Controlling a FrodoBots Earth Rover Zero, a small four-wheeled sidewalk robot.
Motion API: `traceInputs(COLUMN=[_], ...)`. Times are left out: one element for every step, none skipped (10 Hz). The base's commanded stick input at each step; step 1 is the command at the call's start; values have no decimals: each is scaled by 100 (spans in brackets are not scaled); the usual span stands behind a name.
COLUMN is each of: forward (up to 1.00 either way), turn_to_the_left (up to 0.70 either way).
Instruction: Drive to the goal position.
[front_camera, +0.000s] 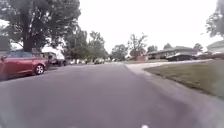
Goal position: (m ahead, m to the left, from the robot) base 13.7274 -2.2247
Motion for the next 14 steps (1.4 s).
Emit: traceInputs(forward=[100,100,100,100,100,100,100,100,100,100,100,100,100,100], turn_to_the_left=[0,0,-10,-39,-30,0,0,0,0,0,0,-1,-2,-5])
